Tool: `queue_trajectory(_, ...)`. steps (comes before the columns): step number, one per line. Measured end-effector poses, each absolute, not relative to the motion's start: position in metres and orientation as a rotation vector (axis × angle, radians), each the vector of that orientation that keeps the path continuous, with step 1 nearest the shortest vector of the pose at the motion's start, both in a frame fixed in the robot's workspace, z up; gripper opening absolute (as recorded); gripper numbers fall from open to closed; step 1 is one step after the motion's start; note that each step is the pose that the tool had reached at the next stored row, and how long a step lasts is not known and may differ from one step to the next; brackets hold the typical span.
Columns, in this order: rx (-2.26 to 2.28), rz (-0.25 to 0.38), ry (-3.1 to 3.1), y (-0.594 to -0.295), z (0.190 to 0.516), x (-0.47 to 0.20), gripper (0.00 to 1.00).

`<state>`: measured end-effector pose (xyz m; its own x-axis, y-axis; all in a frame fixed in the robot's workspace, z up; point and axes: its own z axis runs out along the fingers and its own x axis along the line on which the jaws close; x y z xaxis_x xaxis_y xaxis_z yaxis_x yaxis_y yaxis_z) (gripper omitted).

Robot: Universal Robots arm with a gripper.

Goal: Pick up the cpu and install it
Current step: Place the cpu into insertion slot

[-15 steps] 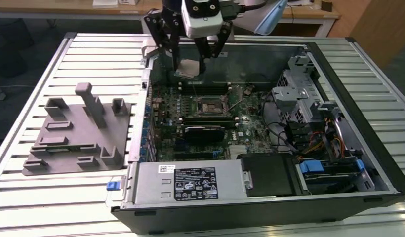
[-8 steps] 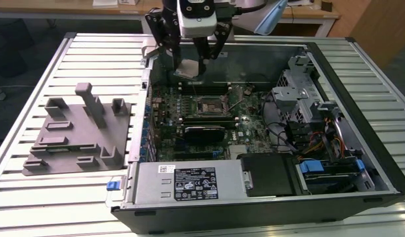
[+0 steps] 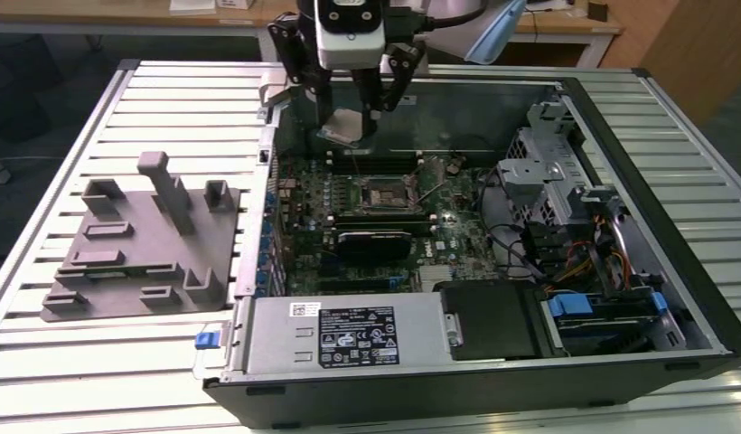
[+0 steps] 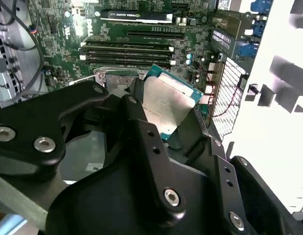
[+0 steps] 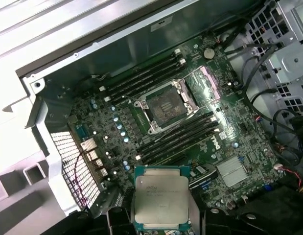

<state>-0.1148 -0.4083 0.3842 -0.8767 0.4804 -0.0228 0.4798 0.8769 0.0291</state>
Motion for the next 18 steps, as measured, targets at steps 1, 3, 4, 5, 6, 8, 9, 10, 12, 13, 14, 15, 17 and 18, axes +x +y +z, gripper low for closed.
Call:
queue_trajectory(1, 0.787, 0.035, 3.011, -0.4083, 0.3842, -0.1148, 0.53)
queue_trajectory(3, 0.816, 0.034, 3.003, -0.4083, 0.3841, -0.1148, 0.53)
queue_trajectory(4, 0.830, 0.034, 2.999, -0.4083, 0.3840, -0.1148, 0.53)
queue_trajectory(5, 0.844, 0.034, 2.995, -0.4083, 0.3840, -0.1148, 0.53)
queue_trajectory(6, 0.858, 0.034, 2.991, -0.4082, 0.3840, -0.1148, 0.53)
queue_trajectory(8, 0.889, 0.033, 2.982, -0.4081, 0.3839, -0.1148, 0.53)
queue_trajectory(9, 0.905, 0.033, 2.977, -0.4081, 0.3838, -0.1148, 0.53)
queue_trajectory(10, 0.921, 0.033, 2.972, -0.4081, 0.3838, -0.1148, 0.53)
queue_trajectory(12, 0.953, 0.032, 2.961, -0.4080, 0.3837, -0.1148, 0.53)
queue_trajectory(13, 0.969, 0.032, 2.956, -0.4080, 0.3836, -0.1148, 0.53)
queue_trajectory(14, 0.986, 0.032, 2.950, -0.4080, 0.3835, -0.1148, 0.53)
queue_trajectory(15, 1.003, 0.031, 2.944, -0.4080, 0.3834, -0.1148, 0.53)
queue_trajectory(17, 1.036, 0.031, 2.932, -0.4079, 0.3833, -0.1148, 0.53)
queue_trajectory(18, 1.052, 0.031, 2.927, -0.4079, 0.3832, -0.1148, 0.53)
